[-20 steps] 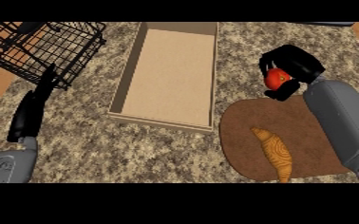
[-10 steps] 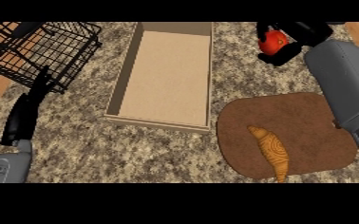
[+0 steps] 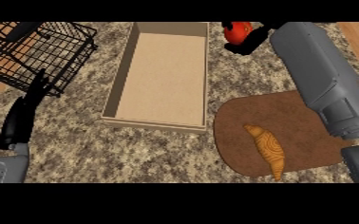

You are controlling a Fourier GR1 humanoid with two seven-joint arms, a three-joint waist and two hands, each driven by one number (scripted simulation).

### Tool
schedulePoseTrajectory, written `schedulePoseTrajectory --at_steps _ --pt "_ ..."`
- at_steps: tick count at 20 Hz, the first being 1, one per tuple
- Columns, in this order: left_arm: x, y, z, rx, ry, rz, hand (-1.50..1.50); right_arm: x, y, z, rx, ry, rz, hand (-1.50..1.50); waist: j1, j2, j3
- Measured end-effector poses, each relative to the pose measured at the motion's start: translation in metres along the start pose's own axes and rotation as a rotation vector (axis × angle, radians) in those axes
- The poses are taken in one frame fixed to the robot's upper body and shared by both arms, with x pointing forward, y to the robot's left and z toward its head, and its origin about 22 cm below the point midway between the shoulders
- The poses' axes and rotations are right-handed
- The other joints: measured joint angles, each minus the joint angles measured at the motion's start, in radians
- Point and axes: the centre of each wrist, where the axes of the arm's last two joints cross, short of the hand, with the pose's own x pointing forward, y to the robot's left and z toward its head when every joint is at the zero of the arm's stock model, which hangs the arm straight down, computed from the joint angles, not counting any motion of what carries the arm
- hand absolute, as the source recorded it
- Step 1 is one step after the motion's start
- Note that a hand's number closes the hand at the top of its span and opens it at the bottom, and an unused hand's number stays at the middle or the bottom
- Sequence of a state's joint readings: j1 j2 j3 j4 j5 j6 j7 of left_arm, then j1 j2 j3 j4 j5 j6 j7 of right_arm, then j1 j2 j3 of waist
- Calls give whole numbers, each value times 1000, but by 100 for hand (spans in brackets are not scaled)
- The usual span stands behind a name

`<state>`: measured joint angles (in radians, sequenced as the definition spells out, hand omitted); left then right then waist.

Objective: Pick the tomato from the cutting board and place it in the cardboard box

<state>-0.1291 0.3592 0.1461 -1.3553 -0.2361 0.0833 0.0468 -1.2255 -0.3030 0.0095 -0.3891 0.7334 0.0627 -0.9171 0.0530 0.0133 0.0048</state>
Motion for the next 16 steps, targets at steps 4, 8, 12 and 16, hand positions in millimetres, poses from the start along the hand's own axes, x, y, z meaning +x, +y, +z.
schedulePoseTrajectory --at_steps 4,8,12,16 --pt "2 -1 -1 4 13 0 0 18 0 -38 5 -12 -109 150 -8 -3 -1" --pt "-2 -1 1 10 14 6 0 40 13 -73 14 -2 -183 150 -14 -6 -1" --pt "0 -6 -3 4 16 6 0 59 28 -99 38 34 -250 150 -11 -1 -3" --pt "3 -8 -9 -8 -1 7 0 77 42 -120 61 65 -286 150 5 4 -4"
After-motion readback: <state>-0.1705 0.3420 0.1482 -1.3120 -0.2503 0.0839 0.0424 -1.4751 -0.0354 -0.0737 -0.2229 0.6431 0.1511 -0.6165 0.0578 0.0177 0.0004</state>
